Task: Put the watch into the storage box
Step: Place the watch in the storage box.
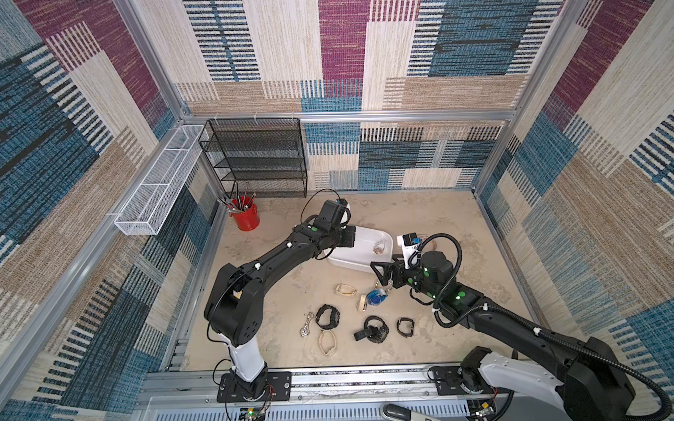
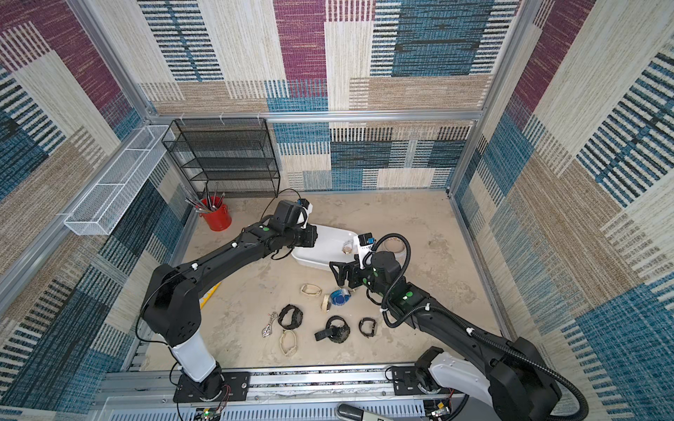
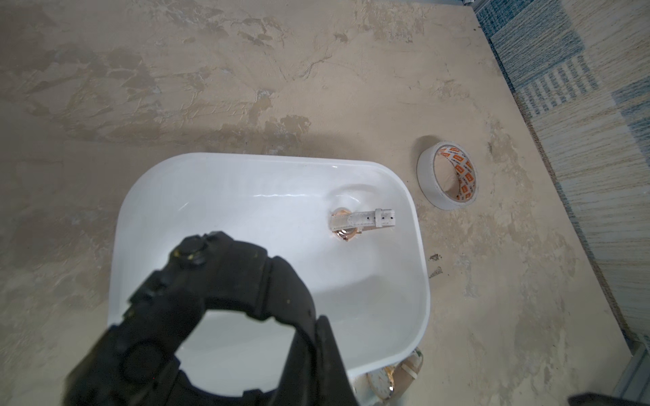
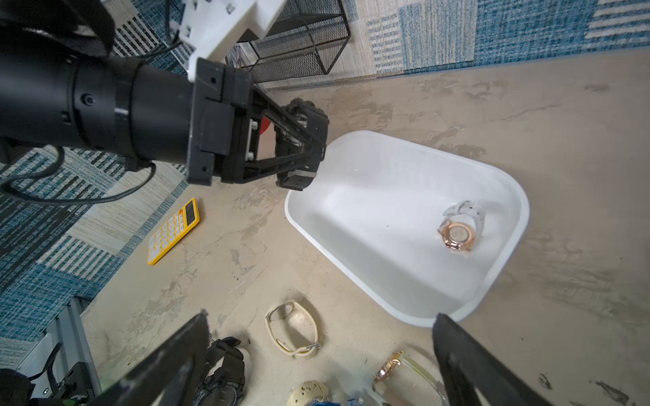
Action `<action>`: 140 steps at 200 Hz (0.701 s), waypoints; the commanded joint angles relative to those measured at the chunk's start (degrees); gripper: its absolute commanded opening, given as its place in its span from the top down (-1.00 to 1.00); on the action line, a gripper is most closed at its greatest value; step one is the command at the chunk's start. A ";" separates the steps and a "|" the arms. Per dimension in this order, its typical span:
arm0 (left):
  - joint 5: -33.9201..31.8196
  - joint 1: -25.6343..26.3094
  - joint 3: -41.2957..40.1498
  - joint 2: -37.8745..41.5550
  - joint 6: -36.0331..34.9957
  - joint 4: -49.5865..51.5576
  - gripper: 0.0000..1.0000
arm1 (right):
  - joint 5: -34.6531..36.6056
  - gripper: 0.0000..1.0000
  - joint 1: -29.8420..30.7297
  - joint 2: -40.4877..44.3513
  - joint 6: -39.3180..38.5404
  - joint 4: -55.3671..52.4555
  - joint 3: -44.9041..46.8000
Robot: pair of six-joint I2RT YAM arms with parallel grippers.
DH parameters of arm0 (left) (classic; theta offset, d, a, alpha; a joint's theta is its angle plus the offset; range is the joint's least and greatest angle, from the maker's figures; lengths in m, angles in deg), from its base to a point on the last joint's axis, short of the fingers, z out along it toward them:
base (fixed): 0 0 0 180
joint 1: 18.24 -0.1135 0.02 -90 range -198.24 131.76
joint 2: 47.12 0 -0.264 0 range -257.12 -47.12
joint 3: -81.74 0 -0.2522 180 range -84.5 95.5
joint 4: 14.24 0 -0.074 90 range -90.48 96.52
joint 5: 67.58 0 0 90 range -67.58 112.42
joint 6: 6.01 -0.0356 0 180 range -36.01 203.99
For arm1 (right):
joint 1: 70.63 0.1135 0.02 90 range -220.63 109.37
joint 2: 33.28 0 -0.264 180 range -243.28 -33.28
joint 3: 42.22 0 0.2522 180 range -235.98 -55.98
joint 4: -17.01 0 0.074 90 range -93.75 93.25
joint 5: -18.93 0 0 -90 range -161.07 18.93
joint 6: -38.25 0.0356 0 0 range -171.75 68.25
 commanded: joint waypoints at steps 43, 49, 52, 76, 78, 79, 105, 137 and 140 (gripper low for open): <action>-2.36 1.66 11.05 -11.72 -3.99 5.15 1.00 | 2.82 -0.99 -0.06 2.45 1.27 -0.33 1.37; -2.94 1.75 11.63 -12.57 -4.01 5.37 1.00 | 2.75 -0.99 -0.08 2.58 1.10 -0.56 1.21; -3.23 1.75 11.90 -13.00 -3.96 5.54 1.00 | 2.72 -0.99 -0.06 2.66 1.00 -0.72 1.20; -4.43 1.75 13.55 -15.39 -3.85 6.62 1.00 | 3.22 -0.99 -0.06 3.45 0.55 -1.68 1.02; -4.52 1.75 13.61 -15.54 -3.84 6.69 1.00 | 3.23 -0.99 -0.06 3.53 0.54 -1.74 1.09; -4.58 1.75 13.63 -15.61 -3.79 6.73 1.00 | 3.28 -0.99 -0.06 3.59 0.54 -1.78 1.10; -6.47 1.70 14.15 -17.45 -3.48 6.98 1.00 | 3.49 -0.99 -0.06 4.26 0.52 -1.61 1.43; -7.57 1.75 16.92 -20.60 -3.23 9.13 1.00 | 3.72 -0.99 -0.10 4.52 0.54 -1.75 1.73; -7.66 1.75 17.13 -20.78 -3.17 9.28 1.00 | 3.71 -0.99 -0.07 4.52 0.50 -1.65 1.81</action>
